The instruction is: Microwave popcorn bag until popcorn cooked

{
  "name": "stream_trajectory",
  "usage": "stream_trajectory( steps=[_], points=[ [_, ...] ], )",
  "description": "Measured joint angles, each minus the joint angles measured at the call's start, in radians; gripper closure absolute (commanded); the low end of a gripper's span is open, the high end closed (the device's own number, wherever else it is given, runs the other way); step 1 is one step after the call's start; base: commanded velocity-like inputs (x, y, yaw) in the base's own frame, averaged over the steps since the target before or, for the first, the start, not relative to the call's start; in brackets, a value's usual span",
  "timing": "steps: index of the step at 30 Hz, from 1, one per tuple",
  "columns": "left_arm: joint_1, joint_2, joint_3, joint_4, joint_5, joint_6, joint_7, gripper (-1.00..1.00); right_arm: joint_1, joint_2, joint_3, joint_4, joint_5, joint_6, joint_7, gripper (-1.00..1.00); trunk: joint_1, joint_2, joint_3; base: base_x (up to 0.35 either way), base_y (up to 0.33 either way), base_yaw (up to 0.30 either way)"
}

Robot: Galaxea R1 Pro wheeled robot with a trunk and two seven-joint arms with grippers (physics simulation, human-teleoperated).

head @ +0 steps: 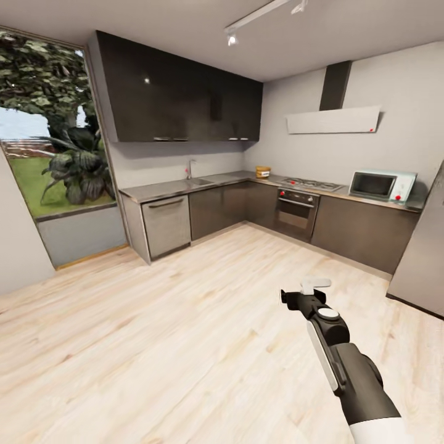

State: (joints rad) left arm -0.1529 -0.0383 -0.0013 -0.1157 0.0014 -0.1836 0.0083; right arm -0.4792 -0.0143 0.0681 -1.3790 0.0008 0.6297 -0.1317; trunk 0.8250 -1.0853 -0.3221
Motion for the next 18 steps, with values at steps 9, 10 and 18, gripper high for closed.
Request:
stream_trajectory(
  steps=[9, 10, 18],
  points=[
    [0.000, 0.000, 0.000, 0.000, 0.000, 0.000, 0.000, -1.00, 0.000, -0.001, 0.001, -0.001, -0.001, -0.001, 0.001, -1.00, 0.000, 0.000, -0.009, 0.330, -0.124, -0.221],
    [0.000, 0.000, 0.000, 0.000, 0.000, 0.000, 0.000, -1.00, 0.000, -0.001, 0.001, -0.001, 0.000, -0.001, 0.001, -1.00, 0.000, 0.000, -0.010, 0.330, -0.124, -0.213],
    [0.000, 0.000, 0.001, 0.000, 0.001, 0.000, 0.000, -1.00, 0.000, -0.001, 0.001, -0.001, 0.001, -0.002, 0.001, -1.00, 0.000, 0.000, -0.015, 0.330, -0.124, -0.111]
  ],
)
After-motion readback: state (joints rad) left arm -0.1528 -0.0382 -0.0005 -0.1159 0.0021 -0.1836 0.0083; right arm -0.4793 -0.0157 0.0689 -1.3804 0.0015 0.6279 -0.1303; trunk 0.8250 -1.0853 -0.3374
